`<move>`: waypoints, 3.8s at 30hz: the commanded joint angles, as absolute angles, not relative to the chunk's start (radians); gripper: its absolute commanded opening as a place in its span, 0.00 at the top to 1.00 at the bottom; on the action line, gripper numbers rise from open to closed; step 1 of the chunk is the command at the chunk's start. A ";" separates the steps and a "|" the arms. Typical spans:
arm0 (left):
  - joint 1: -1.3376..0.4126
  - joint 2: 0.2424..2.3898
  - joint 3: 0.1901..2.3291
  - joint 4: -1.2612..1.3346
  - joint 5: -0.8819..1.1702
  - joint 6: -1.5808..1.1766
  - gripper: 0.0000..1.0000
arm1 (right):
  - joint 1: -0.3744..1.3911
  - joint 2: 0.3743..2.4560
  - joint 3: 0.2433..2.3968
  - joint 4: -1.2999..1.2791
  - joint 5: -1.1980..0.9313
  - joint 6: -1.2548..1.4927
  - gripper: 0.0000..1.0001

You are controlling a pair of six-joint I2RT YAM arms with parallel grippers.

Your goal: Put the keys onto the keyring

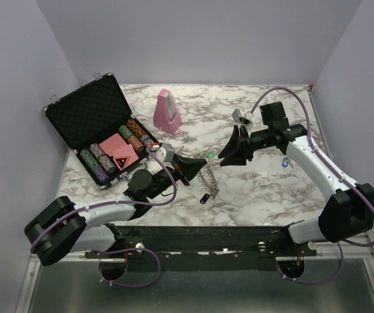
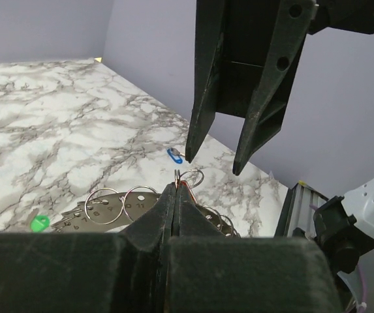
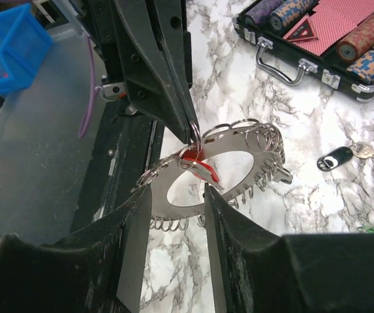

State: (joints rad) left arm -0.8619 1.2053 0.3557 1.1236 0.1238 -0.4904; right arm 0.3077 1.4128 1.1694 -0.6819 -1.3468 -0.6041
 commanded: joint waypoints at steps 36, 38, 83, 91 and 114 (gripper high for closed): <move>-0.996 1.195 0.511 0.881 -0.247 -0.598 1.00 | 0.390 1.379 1.132 -0.457 -1.068 -0.434 0.79; -0.996 1.193 0.511 0.874 -0.252 -0.598 1.00 | 0.388 1.379 1.135 -0.460 -1.065 -0.436 0.94; -0.979 1.155 0.365 1.081 -0.146 -0.489 1.00 | 0.367 1.379 1.189 -0.663 -1.272 -0.597 0.65; -0.922 1.164 0.322 1.198 0.179 -0.407 1.00 | 0.345 1.390 1.121 -0.565 -1.295 -0.537 0.58; -0.876 1.221 0.368 1.285 0.360 -0.420 1.00 | 0.377 1.407 1.104 -0.739 -1.431 -0.824 0.69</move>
